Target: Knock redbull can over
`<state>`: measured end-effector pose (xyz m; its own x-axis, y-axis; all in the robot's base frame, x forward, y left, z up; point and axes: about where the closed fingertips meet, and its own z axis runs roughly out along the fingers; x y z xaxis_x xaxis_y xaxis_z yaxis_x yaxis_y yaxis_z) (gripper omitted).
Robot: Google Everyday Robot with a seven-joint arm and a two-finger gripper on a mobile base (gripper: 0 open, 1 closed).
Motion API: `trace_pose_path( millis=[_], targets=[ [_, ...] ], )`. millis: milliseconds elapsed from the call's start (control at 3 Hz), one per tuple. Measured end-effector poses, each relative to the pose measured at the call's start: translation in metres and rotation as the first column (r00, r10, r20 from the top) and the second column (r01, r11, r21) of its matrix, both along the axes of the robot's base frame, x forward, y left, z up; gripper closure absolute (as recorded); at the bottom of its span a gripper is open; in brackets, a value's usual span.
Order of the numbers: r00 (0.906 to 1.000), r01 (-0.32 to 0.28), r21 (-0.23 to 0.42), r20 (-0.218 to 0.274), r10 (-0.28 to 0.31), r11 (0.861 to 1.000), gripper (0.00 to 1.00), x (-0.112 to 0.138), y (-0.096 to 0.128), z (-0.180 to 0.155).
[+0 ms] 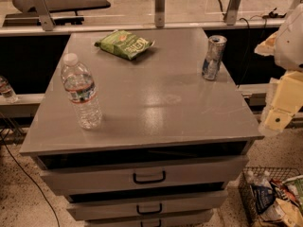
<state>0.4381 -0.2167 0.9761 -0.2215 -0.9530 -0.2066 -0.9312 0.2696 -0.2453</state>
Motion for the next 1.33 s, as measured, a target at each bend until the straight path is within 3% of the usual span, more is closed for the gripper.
trace_pose_path(
  millis=[333, 667, 1333],
  targets=[
    [1.0, -0.001, 0.001, 0.006, 0.001, 1.0, 0.0, 0.002, 0.0, 0.001],
    [0.9992, -0.009, 0.016, 0.038, 0.009, 1.0, 0.0, 0.023, -0.007, -0.001],
    [0.9884, 0.012, 0.151, 0.148, -0.034, 0.988, 0.0, 0.134, -0.059, -0.023]
  ],
)
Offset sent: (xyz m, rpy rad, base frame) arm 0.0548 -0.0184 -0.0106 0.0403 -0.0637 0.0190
